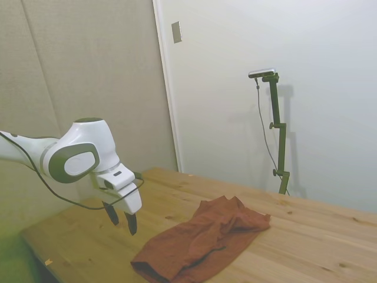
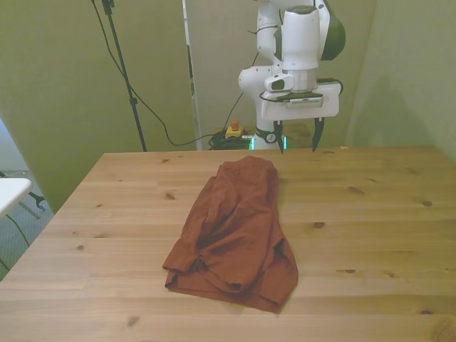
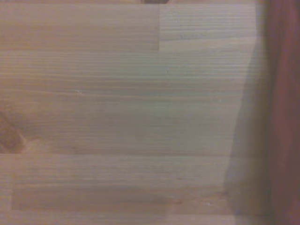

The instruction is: Unfold the shorts

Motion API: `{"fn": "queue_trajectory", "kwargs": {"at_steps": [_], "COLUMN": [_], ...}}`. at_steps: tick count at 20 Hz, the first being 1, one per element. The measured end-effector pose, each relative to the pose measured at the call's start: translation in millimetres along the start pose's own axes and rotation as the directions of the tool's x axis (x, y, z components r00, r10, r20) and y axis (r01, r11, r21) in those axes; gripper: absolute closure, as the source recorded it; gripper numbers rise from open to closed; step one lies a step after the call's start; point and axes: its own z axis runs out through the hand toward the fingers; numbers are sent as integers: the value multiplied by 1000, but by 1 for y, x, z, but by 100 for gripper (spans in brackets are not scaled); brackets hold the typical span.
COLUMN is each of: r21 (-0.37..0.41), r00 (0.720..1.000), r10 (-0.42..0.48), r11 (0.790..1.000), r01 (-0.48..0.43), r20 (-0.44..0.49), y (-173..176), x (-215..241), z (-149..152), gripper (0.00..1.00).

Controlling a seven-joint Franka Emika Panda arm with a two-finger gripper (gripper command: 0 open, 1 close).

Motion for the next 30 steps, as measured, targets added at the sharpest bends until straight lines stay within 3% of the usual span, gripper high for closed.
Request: {"fn": "queue_trajectory", "kwargs": {"at_steps": [5,11,16,19,24,25,30], "r21": [-13,89,217,294,349,365,414], "r00": [999,982,962,947,925,921,905], "r10": [33,190,232,182,79,62,-7], "r11": [999,978,941,920,911,906,891], "r01": [-33,-189,-260,-259,-219,-214,-187], "r20": [-18,4,146,266,373,385,426], "y": [21,142,220,231,208,204,196], "x": [19,108,166,189,191,189,178], "z": [-2,-31,-5,26,45,45,50], "gripper": [0,0,0,0,0,100,100]}}
